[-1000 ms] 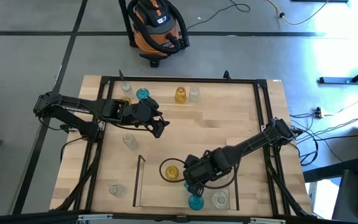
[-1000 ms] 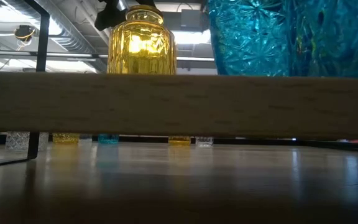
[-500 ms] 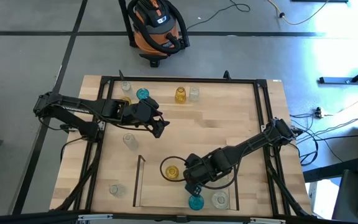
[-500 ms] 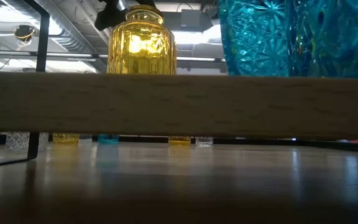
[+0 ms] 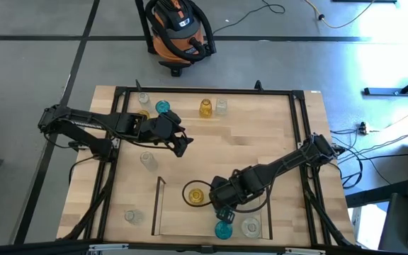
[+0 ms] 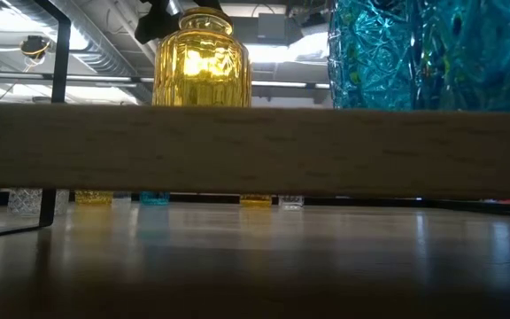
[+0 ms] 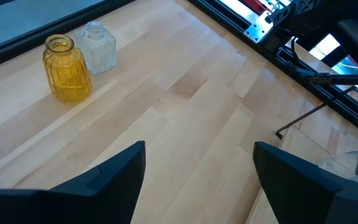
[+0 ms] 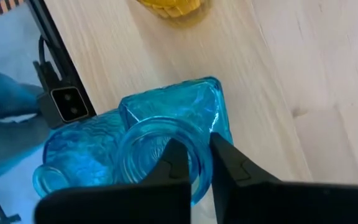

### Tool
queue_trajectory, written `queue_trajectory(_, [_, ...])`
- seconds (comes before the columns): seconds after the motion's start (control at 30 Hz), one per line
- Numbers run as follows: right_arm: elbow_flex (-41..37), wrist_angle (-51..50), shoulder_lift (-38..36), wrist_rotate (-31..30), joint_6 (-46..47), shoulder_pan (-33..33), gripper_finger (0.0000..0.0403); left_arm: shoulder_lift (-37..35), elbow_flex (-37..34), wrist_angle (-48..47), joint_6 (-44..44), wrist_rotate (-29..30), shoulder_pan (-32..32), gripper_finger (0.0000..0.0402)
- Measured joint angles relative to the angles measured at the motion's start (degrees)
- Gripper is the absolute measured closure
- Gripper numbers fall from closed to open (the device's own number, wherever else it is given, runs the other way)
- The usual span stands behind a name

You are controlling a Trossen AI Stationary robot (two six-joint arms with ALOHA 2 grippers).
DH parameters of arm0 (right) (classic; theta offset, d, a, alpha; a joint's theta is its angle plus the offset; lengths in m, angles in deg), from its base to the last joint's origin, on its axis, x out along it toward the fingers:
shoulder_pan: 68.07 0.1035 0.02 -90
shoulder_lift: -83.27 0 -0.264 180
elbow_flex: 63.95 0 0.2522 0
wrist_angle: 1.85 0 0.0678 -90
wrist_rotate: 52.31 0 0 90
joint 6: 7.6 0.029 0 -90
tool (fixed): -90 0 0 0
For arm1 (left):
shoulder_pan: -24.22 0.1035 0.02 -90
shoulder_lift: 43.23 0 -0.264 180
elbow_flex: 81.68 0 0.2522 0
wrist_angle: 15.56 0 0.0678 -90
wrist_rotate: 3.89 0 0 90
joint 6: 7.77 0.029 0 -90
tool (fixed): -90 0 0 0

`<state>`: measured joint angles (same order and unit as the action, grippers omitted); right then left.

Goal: Sort vases onto shelf
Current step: Put the blue vase on the shelf aligned with the other blue vase

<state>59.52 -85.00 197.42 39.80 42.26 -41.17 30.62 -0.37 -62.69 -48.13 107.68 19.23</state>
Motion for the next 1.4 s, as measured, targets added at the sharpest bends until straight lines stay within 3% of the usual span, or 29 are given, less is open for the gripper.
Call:
queue_trajectory(0.5, [0.0, -0.93, 0.0, 1.13, -11.11, -0.46, 0.0383, 0.0, 0.0, 0.0, 0.0, 0.0, 0.0, 0.0113])
queue_trajectory(1.4, [-0.13, 3.48, 0.13, 5.6, -12.63, -0.31, 0.0381, 0.0, 0.0, -0.02, 0.0, 0.0, -0.02, 0.0113])
